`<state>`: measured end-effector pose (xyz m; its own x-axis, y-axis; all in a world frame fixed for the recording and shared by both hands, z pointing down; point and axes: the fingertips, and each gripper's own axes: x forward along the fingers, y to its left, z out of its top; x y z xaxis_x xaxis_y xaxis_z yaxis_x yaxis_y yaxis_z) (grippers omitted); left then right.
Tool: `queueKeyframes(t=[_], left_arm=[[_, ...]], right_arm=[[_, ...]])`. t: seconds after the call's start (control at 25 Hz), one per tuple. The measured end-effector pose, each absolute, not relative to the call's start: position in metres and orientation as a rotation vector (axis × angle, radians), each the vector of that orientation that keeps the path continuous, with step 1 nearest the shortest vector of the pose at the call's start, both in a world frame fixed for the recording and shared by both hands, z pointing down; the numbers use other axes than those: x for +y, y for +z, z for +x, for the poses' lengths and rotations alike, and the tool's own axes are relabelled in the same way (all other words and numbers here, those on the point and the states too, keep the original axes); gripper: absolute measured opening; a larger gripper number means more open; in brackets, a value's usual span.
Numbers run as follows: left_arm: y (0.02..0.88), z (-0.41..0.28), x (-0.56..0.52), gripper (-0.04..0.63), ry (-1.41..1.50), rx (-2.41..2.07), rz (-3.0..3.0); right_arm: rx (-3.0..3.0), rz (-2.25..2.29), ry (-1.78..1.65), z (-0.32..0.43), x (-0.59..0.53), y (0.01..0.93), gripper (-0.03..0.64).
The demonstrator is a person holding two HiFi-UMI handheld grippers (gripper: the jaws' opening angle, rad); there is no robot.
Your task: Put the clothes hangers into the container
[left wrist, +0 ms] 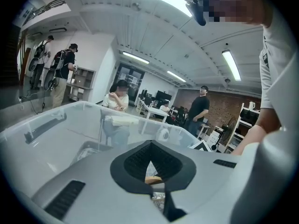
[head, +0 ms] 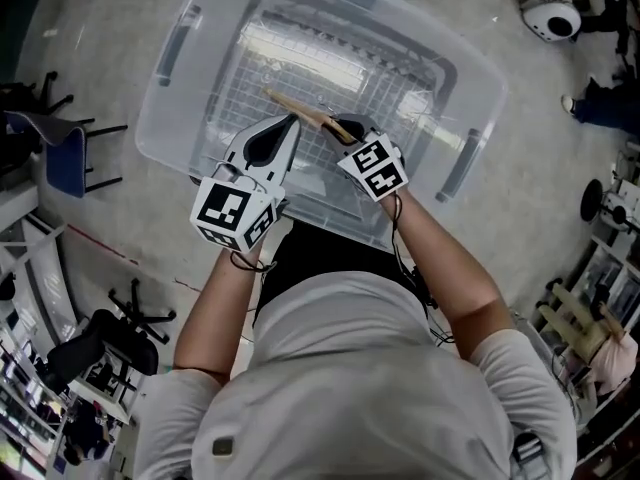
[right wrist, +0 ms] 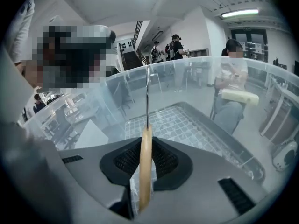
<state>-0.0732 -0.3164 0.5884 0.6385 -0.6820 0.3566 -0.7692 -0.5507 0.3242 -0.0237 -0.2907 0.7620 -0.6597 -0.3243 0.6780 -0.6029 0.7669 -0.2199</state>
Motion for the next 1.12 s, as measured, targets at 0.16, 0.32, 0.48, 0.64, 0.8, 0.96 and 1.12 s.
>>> queueKeyframes(t=[0.16, 0.32, 0.48, 0.64, 0.8, 0.96, 1.12], left_arm=[[0.595, -0.07, -0.323, 0.017, 0.261, -1.141, 2.406], [0.599, -0.064, -0.326, 0.017, 0.259, -1.128, 2.405], [0.604, -0.058, -0.327, 0.017, 0.265, -1.114, 2.401], [0.609, -0.056, -0.328, 0.017, 0.274, -1.106, 2.393], [0.609, -0.052, -0.326, 0.017, 0.272, -1.093, 2.396], [0.605, -0.054, -0.316, 0.017, 0.263, -1.086, 2.407], [0.602, -0.05, -0.321, 0.017, 0.259, -1.077, 2.418]], right_arm=[[-2.283, 0.682, 0.598, -0.019, -0.289, 0.784, 0.072], [-2.221, 0.683, 0.633, -0.013, -0.287, 0.802, 0.088], [-2.212, 0.712, 0.651, -0.009, -0.292, 0.805, 0.094], [-2.214, 0.748, 0.631, -0.006, -0.299, 0.803, 0.117], [-2.191, 0.8, 0.622, 0.001, -0.303, 0.803, 0.158], [-2.161, 0.862, 0.613, 0.008, -0.302, 0.802, 0.181], [-2.123, 0.933, 0.625, 0.025, -0.315, 0.799, 0.186]])
